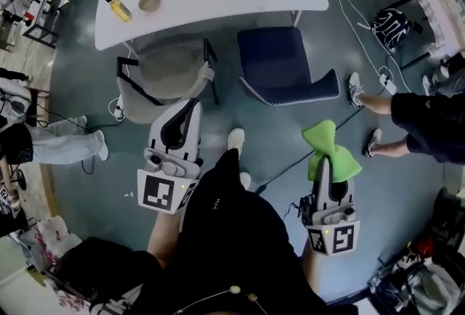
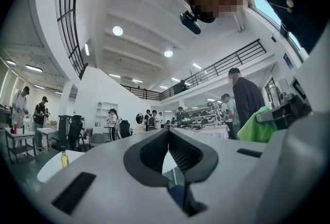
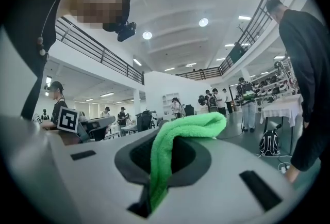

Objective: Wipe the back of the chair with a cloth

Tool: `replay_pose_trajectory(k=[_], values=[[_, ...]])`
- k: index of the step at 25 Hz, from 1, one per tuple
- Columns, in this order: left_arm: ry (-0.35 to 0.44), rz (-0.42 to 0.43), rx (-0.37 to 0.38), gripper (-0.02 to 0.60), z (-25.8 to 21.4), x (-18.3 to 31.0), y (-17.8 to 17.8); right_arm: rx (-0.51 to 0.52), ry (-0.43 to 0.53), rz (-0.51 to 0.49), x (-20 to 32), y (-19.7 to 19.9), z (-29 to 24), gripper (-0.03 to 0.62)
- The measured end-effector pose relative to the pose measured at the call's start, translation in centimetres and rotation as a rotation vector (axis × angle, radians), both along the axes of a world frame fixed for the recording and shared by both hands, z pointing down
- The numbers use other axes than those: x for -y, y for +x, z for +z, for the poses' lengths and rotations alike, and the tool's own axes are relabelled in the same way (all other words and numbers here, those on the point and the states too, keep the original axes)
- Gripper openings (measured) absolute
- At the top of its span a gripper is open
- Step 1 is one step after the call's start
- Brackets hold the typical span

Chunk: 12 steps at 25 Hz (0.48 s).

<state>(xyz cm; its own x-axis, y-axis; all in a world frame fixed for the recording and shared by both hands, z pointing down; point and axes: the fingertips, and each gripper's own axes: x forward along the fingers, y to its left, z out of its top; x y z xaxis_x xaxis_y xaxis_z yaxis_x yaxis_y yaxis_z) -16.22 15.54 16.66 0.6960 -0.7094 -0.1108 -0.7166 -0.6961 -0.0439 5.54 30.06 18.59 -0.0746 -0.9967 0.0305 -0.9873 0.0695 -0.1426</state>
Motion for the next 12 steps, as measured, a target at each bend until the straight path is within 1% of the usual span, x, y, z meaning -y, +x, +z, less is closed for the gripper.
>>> replay_pose_trajectory(k=[4,7,12], values=[[-0.017,-0.025,0.006,0.005,0.9,4.6,-1.2,-0.013,-0.017,-0.031,5.2,-0.9,0.4,0.020],[-0.040,-0.037,0.006,0.005,1.9,7.5,-1.9,-0.024,-0.044,-0.044,8.1,-1.7,1.1,0.020],[-0.056,-0.043,-0.001,0.005,2.4,10.7,-2.4,-0.041,-0.066,-0.029,10.6,-2.0,1.4,0.020]])
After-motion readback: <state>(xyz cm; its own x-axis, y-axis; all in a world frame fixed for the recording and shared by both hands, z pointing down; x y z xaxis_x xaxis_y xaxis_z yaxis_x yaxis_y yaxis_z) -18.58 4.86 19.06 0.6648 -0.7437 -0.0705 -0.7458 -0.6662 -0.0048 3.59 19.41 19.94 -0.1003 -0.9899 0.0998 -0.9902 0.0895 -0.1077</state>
